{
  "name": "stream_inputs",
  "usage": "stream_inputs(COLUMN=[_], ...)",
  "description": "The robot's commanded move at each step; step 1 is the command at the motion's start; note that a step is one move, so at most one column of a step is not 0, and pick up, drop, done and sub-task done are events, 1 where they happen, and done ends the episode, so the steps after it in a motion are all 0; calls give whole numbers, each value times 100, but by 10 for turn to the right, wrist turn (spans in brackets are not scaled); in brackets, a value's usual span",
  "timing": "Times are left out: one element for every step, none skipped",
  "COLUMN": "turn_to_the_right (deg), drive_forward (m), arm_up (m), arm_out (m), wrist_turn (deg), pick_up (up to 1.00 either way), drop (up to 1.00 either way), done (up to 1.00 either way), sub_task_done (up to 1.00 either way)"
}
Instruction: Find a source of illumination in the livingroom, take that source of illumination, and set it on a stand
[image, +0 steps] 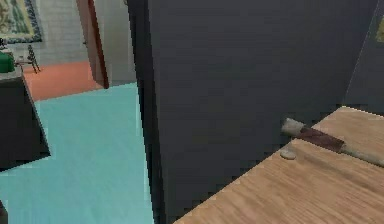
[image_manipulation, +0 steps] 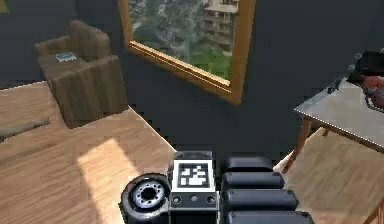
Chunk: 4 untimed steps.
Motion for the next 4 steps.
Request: stream_inputs(turn_to_the_right=[-330, 0, -30, 0], drive_forward=[0, 100, 0, 20], arm_up=[0, 0, 0, 0], arm_out=[0, 0, 0, 0], wrist_turn=[0, 0, 0, 0], pick_up=[0, 0, 0, 0], drop=[0, 0, 0, 0], done=[0, 0, 0, 0], sub_task_done=[0, 0, 0, 0])
